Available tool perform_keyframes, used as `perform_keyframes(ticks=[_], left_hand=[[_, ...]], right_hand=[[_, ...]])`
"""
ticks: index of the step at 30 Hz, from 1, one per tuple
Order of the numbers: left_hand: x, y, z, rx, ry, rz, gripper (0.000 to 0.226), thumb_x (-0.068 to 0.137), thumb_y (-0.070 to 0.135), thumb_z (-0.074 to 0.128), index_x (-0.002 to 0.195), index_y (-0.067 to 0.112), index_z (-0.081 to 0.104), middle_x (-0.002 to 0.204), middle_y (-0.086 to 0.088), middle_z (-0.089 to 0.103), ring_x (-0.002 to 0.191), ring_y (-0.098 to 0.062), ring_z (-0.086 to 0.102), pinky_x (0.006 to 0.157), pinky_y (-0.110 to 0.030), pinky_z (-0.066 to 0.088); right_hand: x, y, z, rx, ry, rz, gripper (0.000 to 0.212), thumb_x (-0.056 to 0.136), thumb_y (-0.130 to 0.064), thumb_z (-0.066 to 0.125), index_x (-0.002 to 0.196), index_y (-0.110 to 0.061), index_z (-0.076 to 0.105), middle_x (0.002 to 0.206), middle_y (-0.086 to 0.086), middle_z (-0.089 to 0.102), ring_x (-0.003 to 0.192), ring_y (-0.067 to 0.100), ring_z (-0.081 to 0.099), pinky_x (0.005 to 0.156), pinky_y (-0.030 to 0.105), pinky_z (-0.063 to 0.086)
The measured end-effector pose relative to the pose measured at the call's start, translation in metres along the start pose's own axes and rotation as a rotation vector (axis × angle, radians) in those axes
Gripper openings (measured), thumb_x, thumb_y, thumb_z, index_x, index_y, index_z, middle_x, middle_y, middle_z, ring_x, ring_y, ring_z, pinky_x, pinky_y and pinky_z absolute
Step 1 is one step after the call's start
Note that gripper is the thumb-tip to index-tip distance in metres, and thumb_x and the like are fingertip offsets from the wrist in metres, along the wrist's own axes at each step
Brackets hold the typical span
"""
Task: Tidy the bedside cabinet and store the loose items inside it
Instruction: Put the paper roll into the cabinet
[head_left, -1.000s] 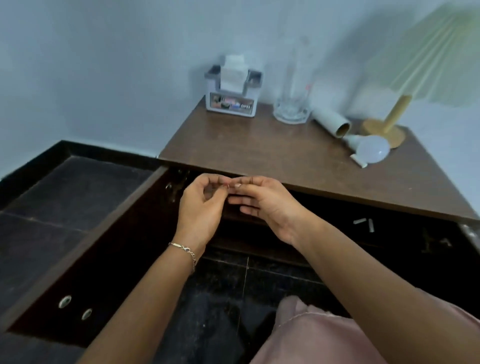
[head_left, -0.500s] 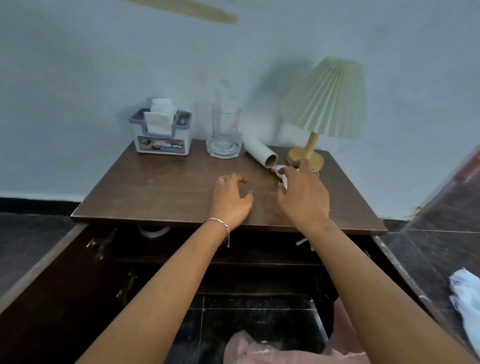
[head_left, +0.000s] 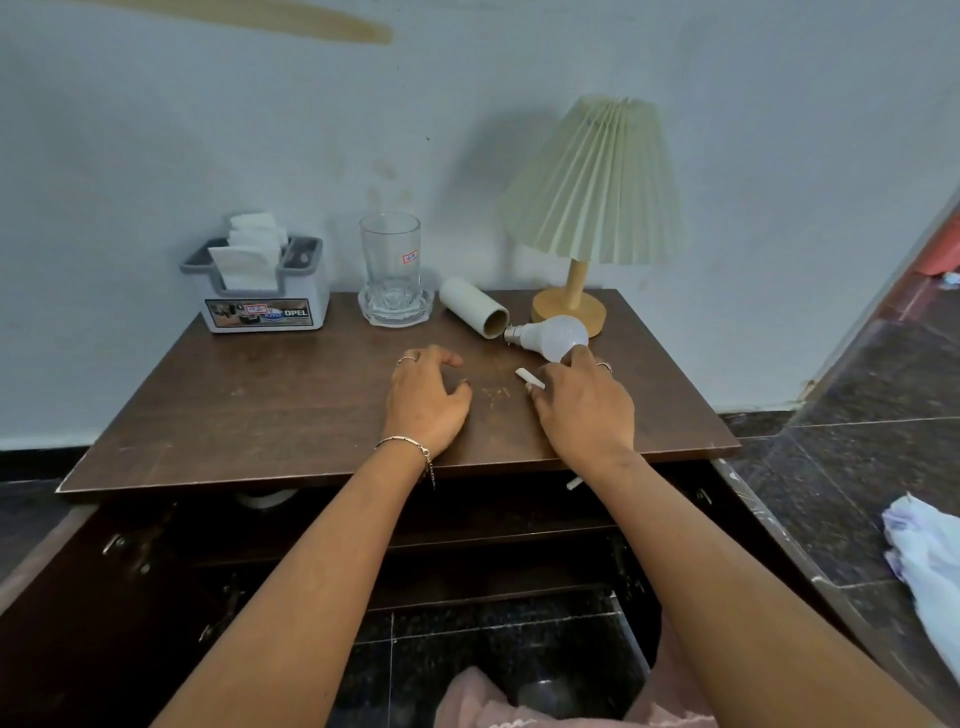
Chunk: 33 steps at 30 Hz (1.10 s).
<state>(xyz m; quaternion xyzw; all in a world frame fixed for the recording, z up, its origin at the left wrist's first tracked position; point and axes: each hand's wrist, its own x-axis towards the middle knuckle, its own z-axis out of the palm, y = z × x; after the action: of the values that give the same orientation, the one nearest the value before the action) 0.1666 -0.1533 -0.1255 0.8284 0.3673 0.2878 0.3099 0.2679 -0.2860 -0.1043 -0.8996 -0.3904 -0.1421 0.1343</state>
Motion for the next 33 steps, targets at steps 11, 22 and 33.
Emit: perform_keyframes(ticks=[11,22,33], left_hand=[[0.009,0.001,0.003,-0.06,0.041,-0.017,0.037,0.082,0.016,0.063,0.118,0.017,0.053,0.123,-0.007,0.048,0.115,-0.023,0.05,0.101,-0.038,0.042],[0.053,0.021,-0.007,0.561,-0.033,0.438,0.069,0.083,-0.006,0.052,0.145,0.015,0.03,0.152,-0.008,0.026,0.128,-0.033,0.039,0.1,-0.044,0.044],[0.077,0.032,0.01,0.973,-0.168,0.664,0.068,0.092,0.002,0.045,0.15,0.027,0.019,0.16,-0.003,0.013,0.138,-0.03,0.028,0.097,-0.046,0.045]], right_hand=[[0.003,-0.007,0.0,0.223,0.004,0.059,0.019,0.094,-0.03,0.052,0.105,-0.017,0.06,0.103,0.001,0.061,0.092,0.021,0.058,0.067,0.032,0.047],[0.007,-0.021,-0.011,0.337,-0.065,0.103,0.021,0.095,-0.024,0.049,0.112,-0.016,0.055,0.102,0.006,0.064,0.09,0.025,0.059,0.066,0.031,0.041],[0.007,-0.021,-0.007,0.283,-0.073,0.05,0.023,0.095,-0.024,0.05,0.114,-0.014,0.057,0.103,0.008,0.064,0.093,0.025,0.059,0.066,0.028,0.036]])
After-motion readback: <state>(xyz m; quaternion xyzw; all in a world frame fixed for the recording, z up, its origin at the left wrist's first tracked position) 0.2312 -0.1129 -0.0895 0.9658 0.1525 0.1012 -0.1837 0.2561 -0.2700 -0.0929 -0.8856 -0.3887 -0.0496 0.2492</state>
